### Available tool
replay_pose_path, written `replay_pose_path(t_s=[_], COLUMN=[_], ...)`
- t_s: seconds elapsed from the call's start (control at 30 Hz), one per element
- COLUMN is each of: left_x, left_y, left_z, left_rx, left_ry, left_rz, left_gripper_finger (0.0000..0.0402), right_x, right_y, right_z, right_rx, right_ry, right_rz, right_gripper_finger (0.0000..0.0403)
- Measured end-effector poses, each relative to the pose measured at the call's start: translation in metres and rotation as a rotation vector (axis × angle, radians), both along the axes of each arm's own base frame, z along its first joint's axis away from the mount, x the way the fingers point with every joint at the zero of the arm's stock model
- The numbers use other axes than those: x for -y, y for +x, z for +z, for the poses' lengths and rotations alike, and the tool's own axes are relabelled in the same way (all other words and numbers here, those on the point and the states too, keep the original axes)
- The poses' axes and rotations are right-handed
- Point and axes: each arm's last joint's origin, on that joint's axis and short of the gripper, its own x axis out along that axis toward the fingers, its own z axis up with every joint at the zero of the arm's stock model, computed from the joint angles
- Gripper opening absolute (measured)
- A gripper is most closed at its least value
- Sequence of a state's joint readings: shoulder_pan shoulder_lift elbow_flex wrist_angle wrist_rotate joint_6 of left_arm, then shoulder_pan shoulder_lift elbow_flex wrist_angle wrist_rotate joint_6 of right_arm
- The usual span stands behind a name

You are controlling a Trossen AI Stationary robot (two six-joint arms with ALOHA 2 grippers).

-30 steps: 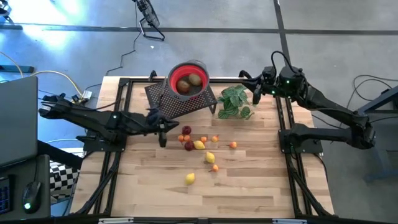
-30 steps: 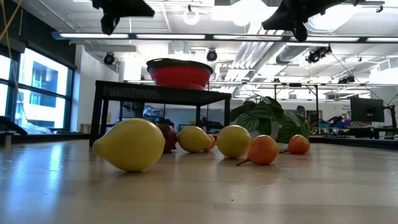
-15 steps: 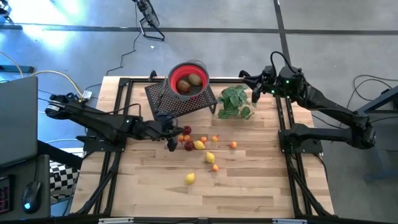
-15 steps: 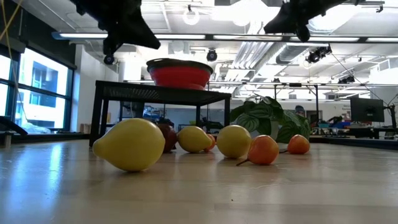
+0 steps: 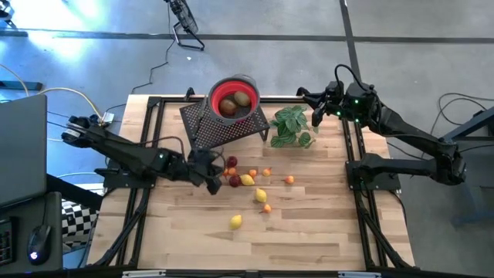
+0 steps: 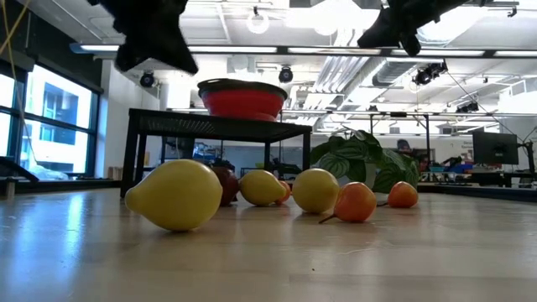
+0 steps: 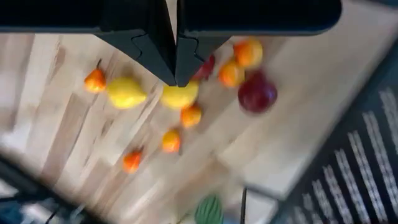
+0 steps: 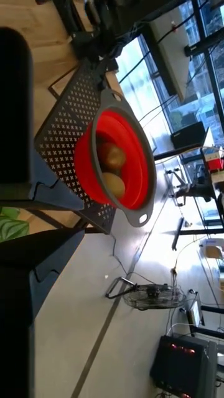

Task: Pick & Place Fruit
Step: Put the bottom red pomegranate into the red basket on the shelf

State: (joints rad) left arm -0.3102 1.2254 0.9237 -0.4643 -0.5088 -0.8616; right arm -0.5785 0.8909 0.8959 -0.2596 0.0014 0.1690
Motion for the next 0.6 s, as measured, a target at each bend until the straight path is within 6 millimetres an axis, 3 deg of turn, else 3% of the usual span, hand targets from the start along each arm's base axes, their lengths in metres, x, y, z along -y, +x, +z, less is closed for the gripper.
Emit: replay_pose_path(t_s=[0.23,0.43,0.6], left_x=[0.029,0.034,0.034], left_y=[0.007,0.007,0.009], left_z=[-0.017,-0.018,-0.007], left_rx=[0.003,0.028,-0.027], left_ry=[-0.123,-0.131,-0.095], left_rz=[0.026,0.067,0.073], left_gripper_finger=[0.0,0.0,0.0], right_x=[0.0,0.0,0.0], right_y=[0.0,0.0,0.0], right_z=[0.0,0.0,0.0], right_rx=[-0.007,-0.021,-0.019], right_ry=[-0.015,-0.035,-0.031], right_rz=[0.004,0.01,0.009], right_gripper_finger=[0.005,0.005,0.005])
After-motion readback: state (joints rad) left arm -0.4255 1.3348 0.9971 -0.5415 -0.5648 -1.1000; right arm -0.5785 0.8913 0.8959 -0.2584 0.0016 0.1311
